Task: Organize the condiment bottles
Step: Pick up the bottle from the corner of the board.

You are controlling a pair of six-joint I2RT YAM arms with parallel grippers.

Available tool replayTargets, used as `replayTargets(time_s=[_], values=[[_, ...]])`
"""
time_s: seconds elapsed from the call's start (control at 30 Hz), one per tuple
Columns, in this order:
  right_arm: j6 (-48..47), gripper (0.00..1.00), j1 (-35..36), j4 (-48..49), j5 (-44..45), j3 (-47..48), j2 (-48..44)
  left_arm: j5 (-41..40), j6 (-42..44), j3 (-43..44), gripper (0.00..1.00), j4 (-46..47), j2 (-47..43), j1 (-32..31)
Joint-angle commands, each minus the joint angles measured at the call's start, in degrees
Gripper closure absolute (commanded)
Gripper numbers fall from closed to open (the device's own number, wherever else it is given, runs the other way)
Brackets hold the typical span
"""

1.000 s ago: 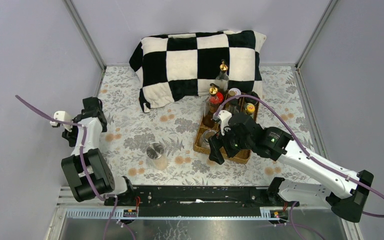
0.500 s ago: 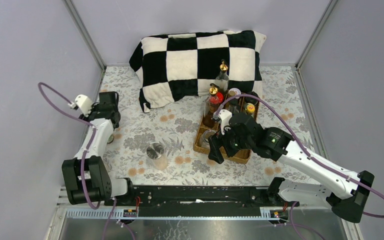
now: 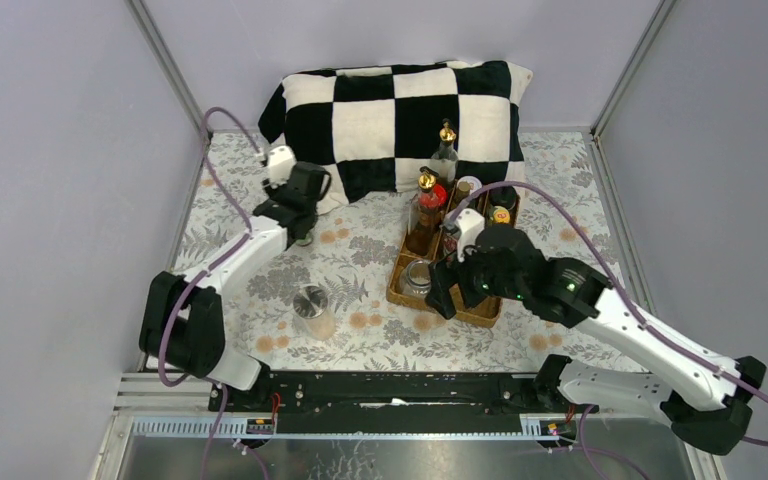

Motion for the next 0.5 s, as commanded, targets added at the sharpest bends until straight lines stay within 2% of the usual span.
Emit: replayTargets(time_s=[0.0, 0.27, 0.47], values=[[1.8, 0.10, 0.2, -2.1, 6.8, 5.2, -4.6, 1.9, 6.7, 6.0, 0.84, 7.3, 1.1, -5.8], [2.7, 0.09, 0.1, -4.9, 9.2, 5.8, -7.8, 10.6, 12.7, 10.8, 0.84, 9.6, 0.8, -12.0], [2.4, 0.09, 0.1, -5.5, 9.8, 6.5, -8.1, 14.3, 15.1, 15.2, 0.83, 8.4, -1.3, -16.6]])
